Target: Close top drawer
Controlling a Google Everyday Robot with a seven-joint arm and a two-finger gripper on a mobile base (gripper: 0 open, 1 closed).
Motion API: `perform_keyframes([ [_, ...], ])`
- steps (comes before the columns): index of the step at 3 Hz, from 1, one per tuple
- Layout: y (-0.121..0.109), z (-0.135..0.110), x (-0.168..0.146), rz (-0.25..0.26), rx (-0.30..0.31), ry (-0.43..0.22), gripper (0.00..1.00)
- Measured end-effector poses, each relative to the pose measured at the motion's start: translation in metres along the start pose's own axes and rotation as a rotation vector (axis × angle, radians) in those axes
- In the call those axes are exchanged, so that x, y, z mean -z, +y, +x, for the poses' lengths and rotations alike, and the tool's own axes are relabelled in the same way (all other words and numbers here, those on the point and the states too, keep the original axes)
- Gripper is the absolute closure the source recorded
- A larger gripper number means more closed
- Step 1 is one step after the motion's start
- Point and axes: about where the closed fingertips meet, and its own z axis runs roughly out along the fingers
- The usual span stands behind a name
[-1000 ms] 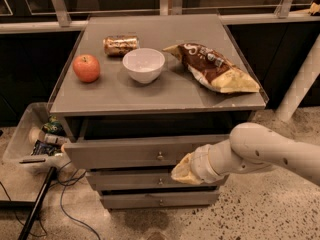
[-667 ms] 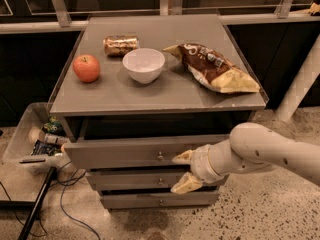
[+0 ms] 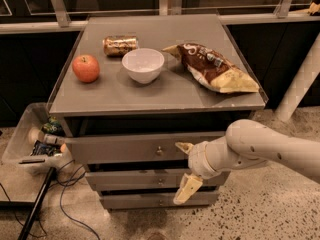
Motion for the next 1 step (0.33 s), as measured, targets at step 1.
perform_keyframes([
  [1,0.0000,0.0000,0.0000,0.000,0.000,0.000,0.00],
])
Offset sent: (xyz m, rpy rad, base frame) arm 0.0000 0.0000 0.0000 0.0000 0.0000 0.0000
